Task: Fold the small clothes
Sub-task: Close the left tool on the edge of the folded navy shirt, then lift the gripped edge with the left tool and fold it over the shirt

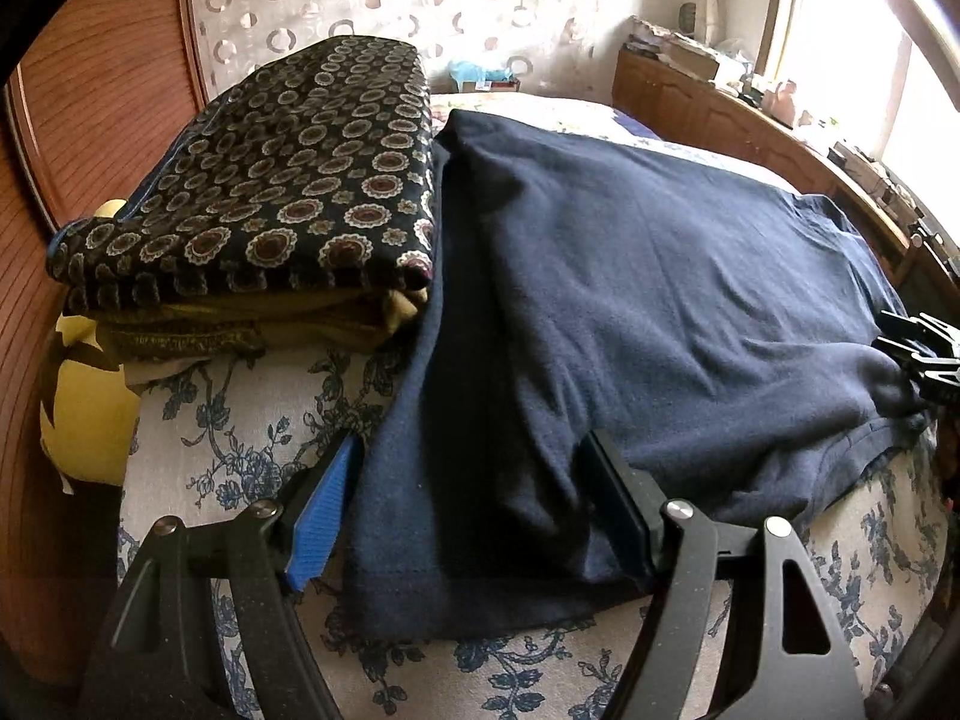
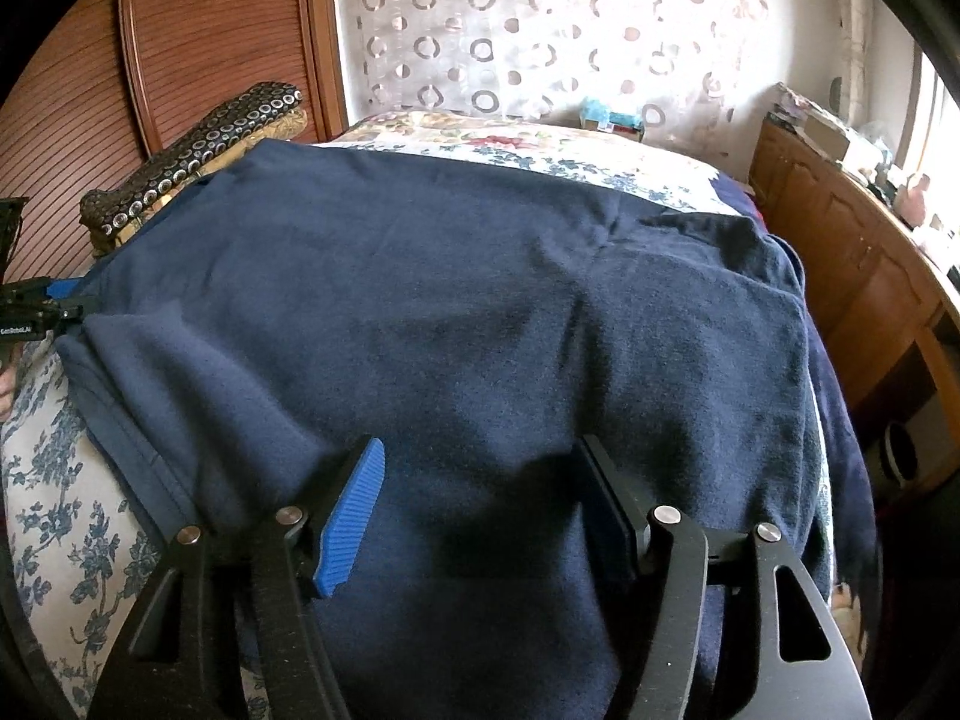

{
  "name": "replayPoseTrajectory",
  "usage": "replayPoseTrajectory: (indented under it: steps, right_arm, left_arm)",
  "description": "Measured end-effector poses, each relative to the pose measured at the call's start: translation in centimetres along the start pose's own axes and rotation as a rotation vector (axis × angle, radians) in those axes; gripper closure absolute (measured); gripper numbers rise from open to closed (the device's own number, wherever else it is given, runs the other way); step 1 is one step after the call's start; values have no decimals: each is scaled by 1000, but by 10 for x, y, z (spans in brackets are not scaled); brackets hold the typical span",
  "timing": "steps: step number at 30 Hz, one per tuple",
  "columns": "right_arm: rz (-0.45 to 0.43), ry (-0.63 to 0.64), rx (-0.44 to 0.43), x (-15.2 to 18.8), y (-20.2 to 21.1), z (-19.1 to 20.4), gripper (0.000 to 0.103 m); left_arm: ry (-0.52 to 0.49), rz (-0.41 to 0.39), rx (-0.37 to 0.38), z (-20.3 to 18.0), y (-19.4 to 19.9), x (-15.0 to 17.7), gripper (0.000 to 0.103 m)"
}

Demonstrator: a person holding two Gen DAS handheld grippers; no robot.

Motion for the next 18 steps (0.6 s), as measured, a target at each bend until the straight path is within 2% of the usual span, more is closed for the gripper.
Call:
replayPoseTrajectory:
  steps: [1, 5, 7, 9, 12, 14, 18]
  right_arm:
    - [0, 1, 1, 0, 0, 0, 36]
    - [0, 1, 1, 1, 0, 0, 36]
    - [-1, 1, 1, 1, 0, 0, 35]
    - [-1, 0, 1, 1, 0, 0, 35]
    - [-1, 0, 1, 1, 1, -1, 35]
    - [-2, 0, 1, 1, 1, -1, 35]
    - [-2, 0, 1, 1, 1, -1, 35]
  left_arm:
    - [-3, -4, 1, -1, 0, 0, 30]
    - [-19, -9, 27, -3, 3, 0, 50]
    - [-27, -7, 39, -5, 4, 0, 56]
    - [-34, -8, 49, -6, 5, -1, 73]
    - [-55, -10, 67, -11, 9, -2, 89]
    - [-59, -24, 70, -14, 14, -5, 91]
    - [-40, -102, 94, -19, 36, -14, 92]
Point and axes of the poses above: each gripper's, at about its wrist camera, not at the fingertips, and y roughly against the way its jaws point, z to its left, x to its underside, the point moved 1 cm from there along -y, roughly the way its jaws point, and after that the axes turned 9 degrees about -x, right-handed, at the moved point
